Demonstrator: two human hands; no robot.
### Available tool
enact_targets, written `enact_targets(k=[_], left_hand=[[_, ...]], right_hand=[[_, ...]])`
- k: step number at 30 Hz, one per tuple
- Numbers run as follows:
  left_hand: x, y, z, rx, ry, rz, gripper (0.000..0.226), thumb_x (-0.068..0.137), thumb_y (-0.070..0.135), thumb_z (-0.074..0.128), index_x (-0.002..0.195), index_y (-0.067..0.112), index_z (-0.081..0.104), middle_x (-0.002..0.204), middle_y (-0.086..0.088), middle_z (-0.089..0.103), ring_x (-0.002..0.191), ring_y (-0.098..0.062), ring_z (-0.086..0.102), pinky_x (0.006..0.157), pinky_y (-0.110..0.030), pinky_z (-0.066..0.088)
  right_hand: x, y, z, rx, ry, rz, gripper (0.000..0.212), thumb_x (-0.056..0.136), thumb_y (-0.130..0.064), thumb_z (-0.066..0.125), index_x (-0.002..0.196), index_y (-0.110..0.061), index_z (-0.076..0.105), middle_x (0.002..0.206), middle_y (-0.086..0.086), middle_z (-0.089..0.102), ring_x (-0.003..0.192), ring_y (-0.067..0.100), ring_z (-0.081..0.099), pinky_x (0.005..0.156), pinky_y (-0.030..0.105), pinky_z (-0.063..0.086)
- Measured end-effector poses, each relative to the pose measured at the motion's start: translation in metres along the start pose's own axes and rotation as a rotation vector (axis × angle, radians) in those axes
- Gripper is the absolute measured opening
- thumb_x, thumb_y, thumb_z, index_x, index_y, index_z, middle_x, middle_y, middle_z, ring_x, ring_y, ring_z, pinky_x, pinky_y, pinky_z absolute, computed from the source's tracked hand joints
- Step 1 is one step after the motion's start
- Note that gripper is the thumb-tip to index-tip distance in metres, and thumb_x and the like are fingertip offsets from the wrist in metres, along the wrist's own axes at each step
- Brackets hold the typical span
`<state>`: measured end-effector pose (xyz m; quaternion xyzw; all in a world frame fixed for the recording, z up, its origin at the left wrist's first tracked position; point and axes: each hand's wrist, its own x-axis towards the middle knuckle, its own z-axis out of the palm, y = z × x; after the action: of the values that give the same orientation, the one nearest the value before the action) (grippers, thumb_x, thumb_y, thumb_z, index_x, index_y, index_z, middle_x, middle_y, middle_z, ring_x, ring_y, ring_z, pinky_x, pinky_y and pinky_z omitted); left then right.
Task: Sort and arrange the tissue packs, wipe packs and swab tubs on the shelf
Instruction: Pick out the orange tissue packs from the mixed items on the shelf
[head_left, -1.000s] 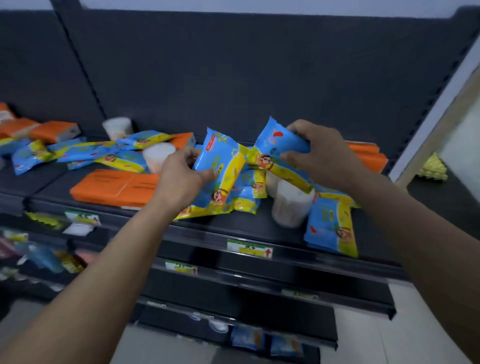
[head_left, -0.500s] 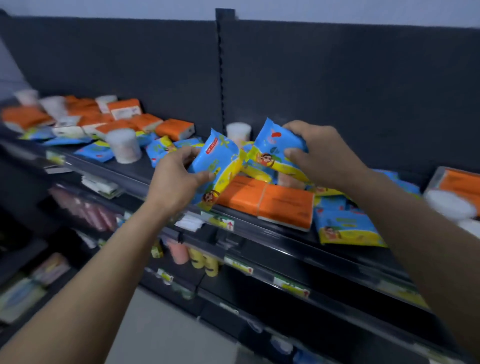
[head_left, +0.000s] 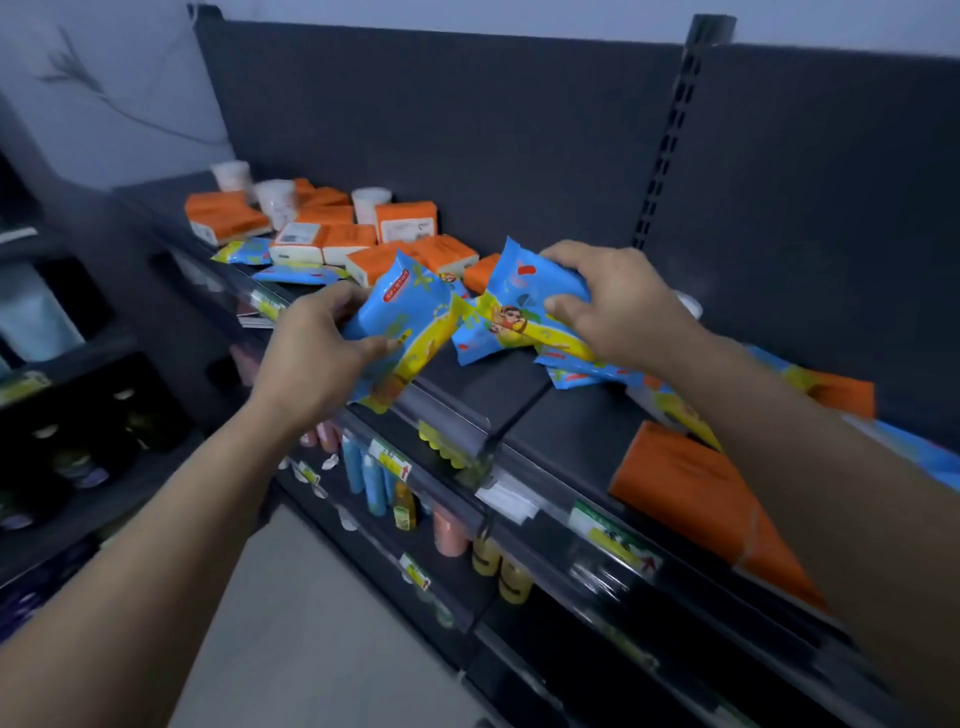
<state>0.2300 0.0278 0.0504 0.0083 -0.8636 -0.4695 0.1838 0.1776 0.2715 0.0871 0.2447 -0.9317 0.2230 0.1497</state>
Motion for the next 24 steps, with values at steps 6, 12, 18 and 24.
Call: enact_targets(k=[6,12,18,24], left_hand=[[0.059,-0.015,-0.014,0.104,0.034,0.018,0.024,0.075,0.009,0.073,0.096,0.015,0.064,0.090,0.001,0.068,0.072,-0.005,0.060,0.065,-0.015,0.048],[0.118,-0.033,-0.022,0.102,0.020,0.052,0.025,0.074,0.009,0.074,0.094,0.018,0.062,0.094,-0.002,0.068,0.080,-0.015,0.063,0.069,-0.025,0.052],[0.180,-0.061,-0.024,0.055,-0.076,0.149,0.024,0.072,0.010,0.075,0.093,0.017,0.064,0.087,0.002,0.069,0.080,-0.018,0.065,0.074,-0.042,0.055],[0.243,-0.084,-0.038,0.039,-0.190,0.283,0.026,0.074,0.009,0.074,0.088,0.027,0.061,0.080,0.014,0.064,0.071,-0.002,0.060,0.066,-0.024,0.050]], right_hand=[[0.069,0.004,0.021,0.059,-0.014,-0.008,0.028,0.085,-0.016,0.059,0.112,-0.023,0.059,0.091,0.006,0.067,0.084,0.027,0.060,0.079,0.042,0.051],[0.120,0.005,0.034,0.021,-0.011,0.016,0.026,0.085,-0.018,0.058,0.110,-0.023,0.059,0.090,0.006,0.066,0.077,0.027,0.064,0.072,0.043,0.053],[0.151,0.001,0.054,-0.029,0.014,0.146,0.026,0.085,-0.015,0.057,0.110,-0.025,0.059,0.095,0.004,0.066,0.079,0.024,0.064,0.074,0.040,0.052],[0.180,-0.012,0.076,-0.130,0.056,0.307,0.036,0.088,-0.016,0.056,0.124,-0.019,0.055,0.114,0.007,0.064,0.101,0.027,0.058,0.080,0.033,0.045]])
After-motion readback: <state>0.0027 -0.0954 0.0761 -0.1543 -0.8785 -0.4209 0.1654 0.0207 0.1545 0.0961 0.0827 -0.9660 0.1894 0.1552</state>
